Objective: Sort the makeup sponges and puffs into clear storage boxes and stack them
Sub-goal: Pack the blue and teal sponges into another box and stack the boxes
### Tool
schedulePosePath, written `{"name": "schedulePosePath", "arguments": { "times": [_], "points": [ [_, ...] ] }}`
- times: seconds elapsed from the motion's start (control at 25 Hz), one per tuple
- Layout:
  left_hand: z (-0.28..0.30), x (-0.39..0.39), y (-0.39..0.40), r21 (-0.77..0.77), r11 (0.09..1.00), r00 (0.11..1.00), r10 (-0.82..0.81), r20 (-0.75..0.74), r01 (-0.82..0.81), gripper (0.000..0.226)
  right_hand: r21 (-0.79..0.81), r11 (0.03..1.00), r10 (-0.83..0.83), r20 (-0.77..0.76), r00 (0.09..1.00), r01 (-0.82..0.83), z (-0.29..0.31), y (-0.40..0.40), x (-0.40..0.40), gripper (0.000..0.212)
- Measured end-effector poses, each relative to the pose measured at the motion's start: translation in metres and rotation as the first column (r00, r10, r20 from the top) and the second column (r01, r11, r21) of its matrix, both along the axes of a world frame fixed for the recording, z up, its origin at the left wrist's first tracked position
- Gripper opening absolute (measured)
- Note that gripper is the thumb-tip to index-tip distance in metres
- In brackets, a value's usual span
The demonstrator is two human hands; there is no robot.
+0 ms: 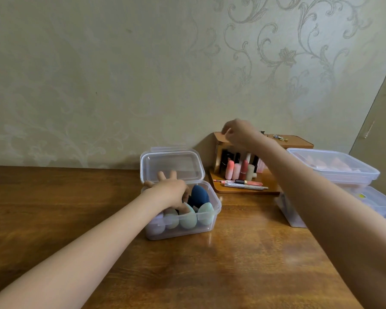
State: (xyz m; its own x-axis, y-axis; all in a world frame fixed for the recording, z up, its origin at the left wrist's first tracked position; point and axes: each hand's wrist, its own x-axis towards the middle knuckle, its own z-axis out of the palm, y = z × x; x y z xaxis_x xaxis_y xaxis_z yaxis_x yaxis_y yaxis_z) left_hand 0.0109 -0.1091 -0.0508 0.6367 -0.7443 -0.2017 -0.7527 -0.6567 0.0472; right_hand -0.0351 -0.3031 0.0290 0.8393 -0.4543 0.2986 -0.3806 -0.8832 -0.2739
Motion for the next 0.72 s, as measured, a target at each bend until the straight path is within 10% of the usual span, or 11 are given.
{"name": "schedulePosePath", "arguments": {
  "times": [0.2,0.52,0.72],
  "points": [
    [-0.001,0.005,-0.008,0.048,0.999,1.0,-0.007,0.013,0.006,0.015,-0.16,0.954,-0.278,-0.164,0.947,0.252,-0.03,-0.062,0.03,0.04],
    [-0.007,0.005,-0.007,0.031,0.999,0.999,0.006,0.052,-0.007,0.013,-0.227,0.926,-0.291,0.079,0.954,0.301,-0.018,-0.053,0.028,0.031],
    [-0.009,0.004,0.0,0.004,1.0,0.997,-0.025,0.067,0.025,0.026,0.174,0.946,0.171,0.454,0.874,-0.275,0.001,0.027,-0.005,0.019]
  ]
}}
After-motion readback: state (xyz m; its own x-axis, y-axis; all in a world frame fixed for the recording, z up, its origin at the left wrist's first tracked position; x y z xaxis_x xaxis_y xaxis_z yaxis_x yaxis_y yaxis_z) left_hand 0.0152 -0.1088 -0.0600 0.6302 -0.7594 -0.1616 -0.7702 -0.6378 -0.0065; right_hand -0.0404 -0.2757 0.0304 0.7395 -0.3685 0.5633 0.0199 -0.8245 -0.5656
